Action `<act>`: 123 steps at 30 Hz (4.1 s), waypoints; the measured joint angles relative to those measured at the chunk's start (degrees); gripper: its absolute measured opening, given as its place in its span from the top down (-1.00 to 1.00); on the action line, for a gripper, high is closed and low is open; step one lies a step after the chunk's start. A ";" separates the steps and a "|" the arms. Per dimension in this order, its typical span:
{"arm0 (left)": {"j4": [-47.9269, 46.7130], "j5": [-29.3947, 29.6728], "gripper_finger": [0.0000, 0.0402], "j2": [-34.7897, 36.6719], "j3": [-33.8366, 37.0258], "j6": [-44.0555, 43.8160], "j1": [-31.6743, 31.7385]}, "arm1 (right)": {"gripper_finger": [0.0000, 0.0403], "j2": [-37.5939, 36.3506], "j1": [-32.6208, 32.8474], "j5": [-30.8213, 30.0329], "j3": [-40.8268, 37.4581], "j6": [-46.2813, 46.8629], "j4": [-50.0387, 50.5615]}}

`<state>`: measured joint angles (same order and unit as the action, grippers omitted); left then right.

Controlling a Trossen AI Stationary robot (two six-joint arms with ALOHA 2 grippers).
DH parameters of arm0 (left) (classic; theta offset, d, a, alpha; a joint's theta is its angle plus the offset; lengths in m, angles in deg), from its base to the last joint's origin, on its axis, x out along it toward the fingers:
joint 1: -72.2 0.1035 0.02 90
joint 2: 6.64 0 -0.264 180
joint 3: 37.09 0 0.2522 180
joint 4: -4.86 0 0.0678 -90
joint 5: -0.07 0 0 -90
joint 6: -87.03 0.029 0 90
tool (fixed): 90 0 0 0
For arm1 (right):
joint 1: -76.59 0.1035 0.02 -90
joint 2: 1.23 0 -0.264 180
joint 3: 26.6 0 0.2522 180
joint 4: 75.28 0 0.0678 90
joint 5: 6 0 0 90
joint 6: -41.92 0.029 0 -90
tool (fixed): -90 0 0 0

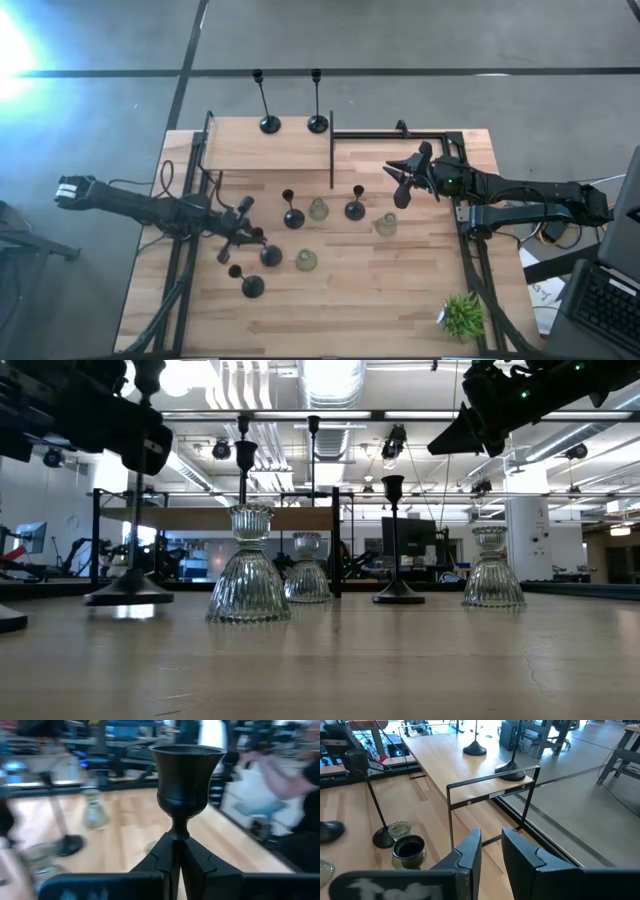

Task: Pick & Place candle stick holders
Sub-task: Put the large black candle holder on the shelf

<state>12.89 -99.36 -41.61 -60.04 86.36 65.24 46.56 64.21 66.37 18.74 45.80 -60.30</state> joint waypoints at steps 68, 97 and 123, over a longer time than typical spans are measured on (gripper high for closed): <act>-20.25 13.99 0.91 -12.99 -35.32 3.53 65.29 | 0.62 -0.01 -0.04 0.01 -2.76 -5.53 -8.87; -18.00 13.55 0.91 -15.87 -35.36 0.62 70.03 | 0.59 0.00 -0.02 0.02 -2.82 -4.06 -8.75; -20.23 13.40 0.91 -13.91 -35.28 0.88 69.98 | 0.61 0.00 -0.04 0.02 -3.40 -3.85 -8.69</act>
<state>-7.34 -85.96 -55.52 -95.32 87.24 135.21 46.56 64.17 66.39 15.34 41.95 -68.99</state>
